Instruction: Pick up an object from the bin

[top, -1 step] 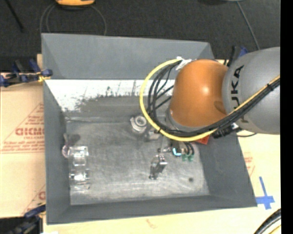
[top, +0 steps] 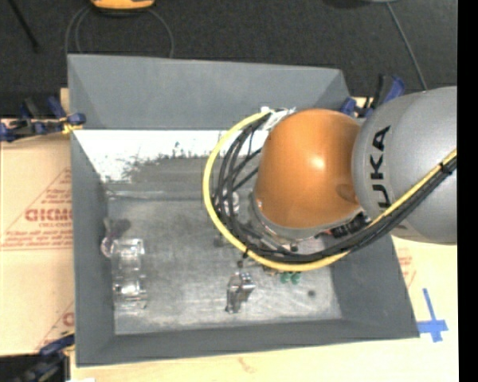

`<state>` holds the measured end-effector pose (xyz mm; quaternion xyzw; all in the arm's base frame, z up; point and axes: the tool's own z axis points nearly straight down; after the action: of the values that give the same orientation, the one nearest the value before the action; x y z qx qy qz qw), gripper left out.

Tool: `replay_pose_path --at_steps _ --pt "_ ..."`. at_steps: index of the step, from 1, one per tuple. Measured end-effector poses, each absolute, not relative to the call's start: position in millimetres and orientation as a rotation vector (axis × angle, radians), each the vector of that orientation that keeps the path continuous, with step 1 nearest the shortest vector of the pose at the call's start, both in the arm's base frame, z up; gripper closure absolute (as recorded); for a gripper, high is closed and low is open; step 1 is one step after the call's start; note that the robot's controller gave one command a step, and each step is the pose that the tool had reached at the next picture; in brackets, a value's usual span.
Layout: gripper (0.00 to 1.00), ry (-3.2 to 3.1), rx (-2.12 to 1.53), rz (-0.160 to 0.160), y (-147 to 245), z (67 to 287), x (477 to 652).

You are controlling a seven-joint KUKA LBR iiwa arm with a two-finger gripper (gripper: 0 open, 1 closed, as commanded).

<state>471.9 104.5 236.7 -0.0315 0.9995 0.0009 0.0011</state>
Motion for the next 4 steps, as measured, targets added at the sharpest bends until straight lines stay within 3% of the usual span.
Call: replay_pose_path --at_steps 1,2,3,4 --pt "0.00 3.130 -0.317 -0.002 92.3 104.6 492.3" --pt "0.00 3.120 -0.382 -0.006 25.9 86.7 503.2" --pt "0.00 3.124 -0.266 0.004 87.0 87.7 535.2" --pt "0.00 3.112 -0.372 -0.005 31.5 118.2 556.0"
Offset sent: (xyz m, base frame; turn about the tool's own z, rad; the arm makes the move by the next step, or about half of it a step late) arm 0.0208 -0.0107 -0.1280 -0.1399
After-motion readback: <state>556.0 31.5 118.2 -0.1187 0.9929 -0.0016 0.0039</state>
